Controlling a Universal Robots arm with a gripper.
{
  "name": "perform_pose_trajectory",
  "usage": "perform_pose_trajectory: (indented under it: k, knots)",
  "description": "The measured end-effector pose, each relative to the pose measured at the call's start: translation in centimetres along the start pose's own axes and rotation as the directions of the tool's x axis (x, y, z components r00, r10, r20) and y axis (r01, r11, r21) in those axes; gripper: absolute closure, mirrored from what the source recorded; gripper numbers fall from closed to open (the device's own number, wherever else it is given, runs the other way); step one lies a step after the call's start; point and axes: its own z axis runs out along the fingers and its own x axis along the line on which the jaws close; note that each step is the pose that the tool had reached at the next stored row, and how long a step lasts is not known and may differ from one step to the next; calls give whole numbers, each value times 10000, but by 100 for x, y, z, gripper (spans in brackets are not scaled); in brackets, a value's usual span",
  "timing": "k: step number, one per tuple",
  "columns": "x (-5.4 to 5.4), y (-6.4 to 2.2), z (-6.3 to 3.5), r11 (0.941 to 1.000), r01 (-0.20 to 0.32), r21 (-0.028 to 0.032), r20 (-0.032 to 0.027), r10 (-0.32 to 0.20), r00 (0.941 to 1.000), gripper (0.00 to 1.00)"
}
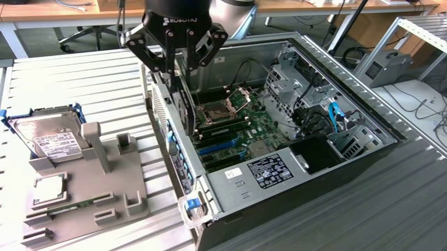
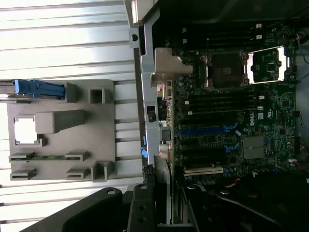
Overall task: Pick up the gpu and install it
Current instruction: 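Pick up the gpu and move the gpu toward the slot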
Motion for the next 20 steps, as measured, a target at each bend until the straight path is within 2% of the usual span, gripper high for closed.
perform_pose_trajectory:
  k: [20]
  knots:
    - [-66, 5, 2, 10000, 0, 7, 0, 0, 10000, 74]
